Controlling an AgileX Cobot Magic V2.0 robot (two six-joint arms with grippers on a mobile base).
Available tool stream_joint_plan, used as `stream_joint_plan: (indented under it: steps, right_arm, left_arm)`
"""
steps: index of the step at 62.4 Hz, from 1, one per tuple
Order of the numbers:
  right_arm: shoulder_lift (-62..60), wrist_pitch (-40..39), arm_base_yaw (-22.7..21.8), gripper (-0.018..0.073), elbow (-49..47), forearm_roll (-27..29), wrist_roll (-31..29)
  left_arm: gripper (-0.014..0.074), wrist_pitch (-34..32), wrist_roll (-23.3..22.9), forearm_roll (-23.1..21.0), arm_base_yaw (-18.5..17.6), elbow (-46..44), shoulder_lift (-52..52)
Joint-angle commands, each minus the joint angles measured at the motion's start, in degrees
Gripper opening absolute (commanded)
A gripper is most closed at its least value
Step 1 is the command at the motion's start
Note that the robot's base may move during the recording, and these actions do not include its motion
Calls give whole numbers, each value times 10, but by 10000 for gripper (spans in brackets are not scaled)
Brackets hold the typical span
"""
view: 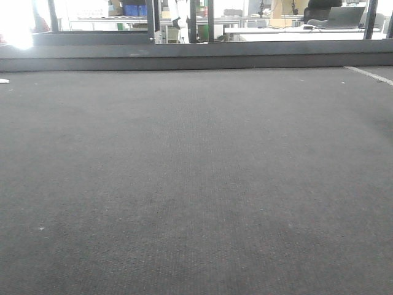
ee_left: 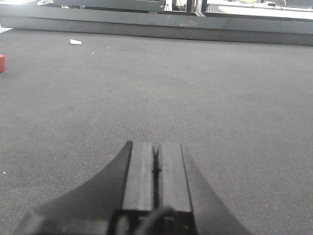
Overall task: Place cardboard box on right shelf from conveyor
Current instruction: 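Drive the base to the steel shelf rack holding the box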
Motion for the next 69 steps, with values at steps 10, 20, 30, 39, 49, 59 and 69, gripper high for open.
stream_joint_plan:
  steps: [10, 20, 30, 39, 49, 59, 69]
  right_arm:
    - [-63, 31, -4, 57, -15, -6, -4]
    - [-66, 37, -4, 57, -15, -2, -1]
    - [-66, 37, -4, 57, -15, -2, -1]
    - [-66, 37, -4, 57, -15, -2, -1]
    - [-66, 37, -4, 57, -15, -2, -1]
    - [-66, 37, -4, 57, -15, -2, -1]
    - [-66, 37, -4, 57, -15, -2, -1]
  left_arm:
    - [-116, -49, 0, -3, 0, 3, -3]
    - [-116, -49, 0, -3, 0, 3, -3]
    - [-116, -49, 0, -3, 0, 3, -3]
    - [-116, -49, 0, -3, 0, 3, -3]
    - [-116, -49, 0, -3, 0, 3, -3]
    - [-116, -49, 0, -3, 0, 3, -3]
    - [-116, -49, 0, -3, 0, 3, -3]
